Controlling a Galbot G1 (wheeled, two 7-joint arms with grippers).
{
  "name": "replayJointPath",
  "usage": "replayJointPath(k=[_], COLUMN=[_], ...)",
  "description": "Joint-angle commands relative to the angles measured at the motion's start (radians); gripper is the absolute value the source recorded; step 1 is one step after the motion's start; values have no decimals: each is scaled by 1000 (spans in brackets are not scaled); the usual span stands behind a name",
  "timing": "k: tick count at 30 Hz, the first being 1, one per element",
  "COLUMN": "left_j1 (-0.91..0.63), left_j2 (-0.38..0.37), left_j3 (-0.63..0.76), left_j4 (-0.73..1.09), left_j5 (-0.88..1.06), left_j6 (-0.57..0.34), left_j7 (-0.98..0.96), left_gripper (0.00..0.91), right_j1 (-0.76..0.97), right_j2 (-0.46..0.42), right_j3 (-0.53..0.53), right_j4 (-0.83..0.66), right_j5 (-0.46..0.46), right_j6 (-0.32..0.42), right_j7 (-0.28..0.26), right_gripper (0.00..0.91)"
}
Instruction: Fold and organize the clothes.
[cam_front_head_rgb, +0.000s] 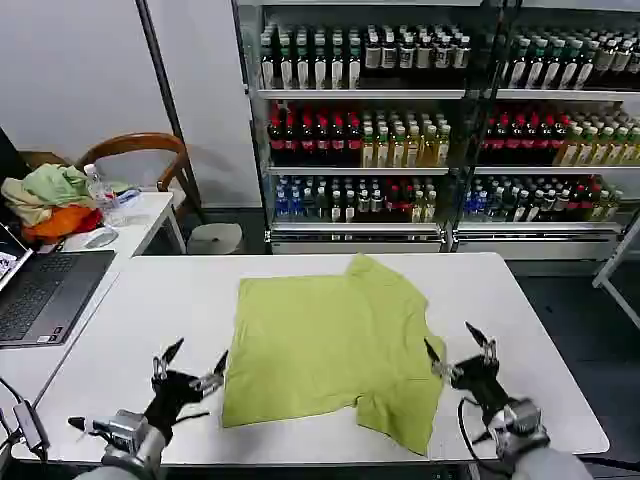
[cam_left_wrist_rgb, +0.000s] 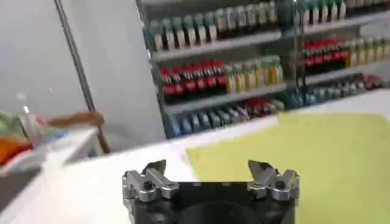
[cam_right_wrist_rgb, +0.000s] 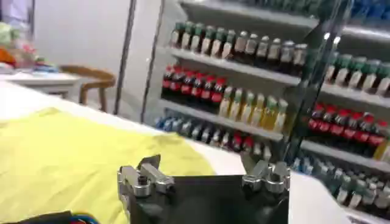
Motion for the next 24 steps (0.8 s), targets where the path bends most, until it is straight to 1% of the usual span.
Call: replayJointPath(k=[1, 5, 7, 11, 19, 24], left_j1=[121, 121, 123, 129, 82, 58], left_j2=[17, 13, 10, 3, -13, -25], left_j3=[5, 17, 24, 41, 51, 64], left_j4=[-99, -81, -75, -73, -22, 11], left_j5=[-56, -81, -96, -95, -122, -137], left_j6=[149, 191, 197, 204, 205, 195], left_j7=[-56, -112, -135, -136, -148, -157], left_gripper=[907, 907, 907, 907, 907, 907], right_j1=[-204, -184, -173, -150, -103, -73], right_j2=[-34, -26, -19, -6, 18, 26], right_j3=[15, -8, -30, -68, -136, -159], right_j4=[88, 55, 47, 22, -19, -31], right_j5=[16, 14, 13, 10, 12, 11], right_j6=[-41, -46, -47, -41, -20, -12], right_j7=[36, 40, 41, 43, 60, 65], right_gripper=[907, 907, 907, 907, 907, 907])
